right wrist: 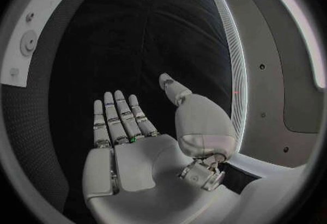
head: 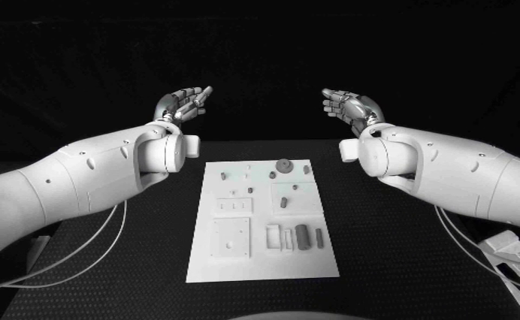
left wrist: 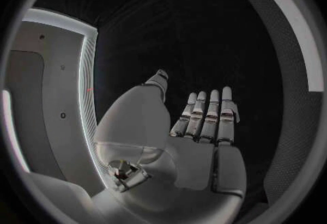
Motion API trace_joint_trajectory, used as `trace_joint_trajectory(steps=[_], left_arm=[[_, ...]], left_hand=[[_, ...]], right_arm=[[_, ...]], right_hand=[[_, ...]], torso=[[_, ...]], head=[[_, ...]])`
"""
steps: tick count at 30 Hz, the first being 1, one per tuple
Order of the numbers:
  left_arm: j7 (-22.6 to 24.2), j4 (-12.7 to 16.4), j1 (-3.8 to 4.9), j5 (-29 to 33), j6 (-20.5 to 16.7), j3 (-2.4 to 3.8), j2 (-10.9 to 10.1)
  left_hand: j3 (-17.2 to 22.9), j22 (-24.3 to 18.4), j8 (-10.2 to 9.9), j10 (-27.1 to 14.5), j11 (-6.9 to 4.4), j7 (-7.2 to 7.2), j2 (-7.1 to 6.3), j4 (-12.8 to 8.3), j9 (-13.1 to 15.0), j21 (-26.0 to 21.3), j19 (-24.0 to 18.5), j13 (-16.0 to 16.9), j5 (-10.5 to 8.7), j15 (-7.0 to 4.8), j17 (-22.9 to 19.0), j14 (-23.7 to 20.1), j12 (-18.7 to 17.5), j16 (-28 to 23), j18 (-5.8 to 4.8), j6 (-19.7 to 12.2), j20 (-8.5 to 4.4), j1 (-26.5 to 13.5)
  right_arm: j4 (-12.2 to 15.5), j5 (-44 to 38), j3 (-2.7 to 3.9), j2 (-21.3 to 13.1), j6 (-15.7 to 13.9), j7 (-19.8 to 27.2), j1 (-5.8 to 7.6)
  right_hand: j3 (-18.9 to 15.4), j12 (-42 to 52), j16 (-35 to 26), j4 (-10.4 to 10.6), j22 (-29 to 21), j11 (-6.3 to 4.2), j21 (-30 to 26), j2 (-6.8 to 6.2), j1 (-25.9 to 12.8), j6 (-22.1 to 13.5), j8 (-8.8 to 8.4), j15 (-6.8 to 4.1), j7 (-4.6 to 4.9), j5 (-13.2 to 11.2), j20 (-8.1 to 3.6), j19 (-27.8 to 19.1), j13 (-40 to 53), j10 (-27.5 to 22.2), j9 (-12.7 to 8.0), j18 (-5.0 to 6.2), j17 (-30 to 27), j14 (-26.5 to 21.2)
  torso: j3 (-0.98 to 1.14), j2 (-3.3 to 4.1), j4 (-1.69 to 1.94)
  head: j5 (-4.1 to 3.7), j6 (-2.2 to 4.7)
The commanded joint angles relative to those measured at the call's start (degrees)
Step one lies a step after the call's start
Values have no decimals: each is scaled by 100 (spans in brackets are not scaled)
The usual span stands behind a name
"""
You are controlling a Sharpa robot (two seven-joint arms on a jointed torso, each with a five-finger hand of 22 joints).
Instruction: Assemble the parts on the task board
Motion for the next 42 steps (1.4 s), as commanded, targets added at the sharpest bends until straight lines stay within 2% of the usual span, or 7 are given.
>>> trace_joint_trajectory(steps=[1,11,12,16,25,37,42], left_arm=[[-667,-376,169,-54,914,-66,124],[-980,-922,423,-65,1296,-193,296],[-944,-837,423,-154,1421,-194,274],[-849,-803,423,-263,1375,-197,251],[-781,-604,424,-758,1521,-206,119],[-689,77,428,-1010,1811,-203,-165],[-661,561,444,-1010,1776,-196,-376]], left_hand=[[11,51,38,61,7,11,-3,36,41,19,54,8,20,4,37,50,24,28,-88,57,2,107],[35,60,102,206,133,165,53,23,59,52,110,38,22,80,65,167,84,106,-88,173,-6,166],[42,65,122,247,160,198,62,20,65,63,134,46,23,93,73,202,100,126,-88,212,-17,189],[96,133,289,713,310,410,78,-13,114,231,494,131,36,213,173,686,304,388,-15,564,-150,433],[288,385,657,2363,258,485,59,-134,90,849,1874,456,75,-191,653,2462,892,1235,259,1800,-561,1453],[140,377,514,2814,150,398,98,-12,-142,846,2235,459,79,-347,873,2838,628,1160,177,2304,-757,1933],[37,371,460,2864,152,422,85,20,-192,820,2269,449,78,-344,909,2870,543,1104,155,2337,-773,1871]], right_arm=[[-358,-207,-74,94,1304,-739,158],[-886,-274,-215,228,1935,-1120,418],[-1197,-1887,-216,390,1528,-870,413],[-1350,-2371,-216,479,1399,-848,401],[-1639,-4307,-214,688,1327,-1003,371],[-1888,-6116,-211,955,1202,-945,335],[-1897,-6706,-210,1033,1174,-971,298]], right_hand=[[126,43,113,-145,528,25,90,25,328,141,90,38,346,42,41,216,22,210,108,117,87,124],[201,214,354,-566,598,114,266,48,673,532,324,175,437,43,132,815,92,704,155,234,191,581],[211,237,377,-590,594,111,279,48,694,574,346,172,436,43,128,867,101,757,159,253,199,631],[263,380,549,-712,551,88,403,-7,821,913,486,167,416,43,76,1373,151,1154,162,446,257,1053],[280,677,975,-728,478,-144,651,-219,1189,1708,763,-235,317,46,-1,2390,293,2043,173,796,461,2103],[190,677,1532,-730,491,-336,1119,-351,1466,2232,795,-878,140,42,-132,3826,313,2592,71,1233,831,3502],[155,713,1667,-727,506,-442,1228,-419,1566,2290,745,-1033,125,43,-236,4164,351,2854,20,1237,961,3780]], torso=[[0,3,-3],[0,3,-3],[0,7,-4],[-8,5,-3],[-4,39,8],[-32,263,158],[-40,387,238]], head=[[-1,-12],[-1,-12],[1,125],[9,156],[25,220],[-79,236],[-152,281]])
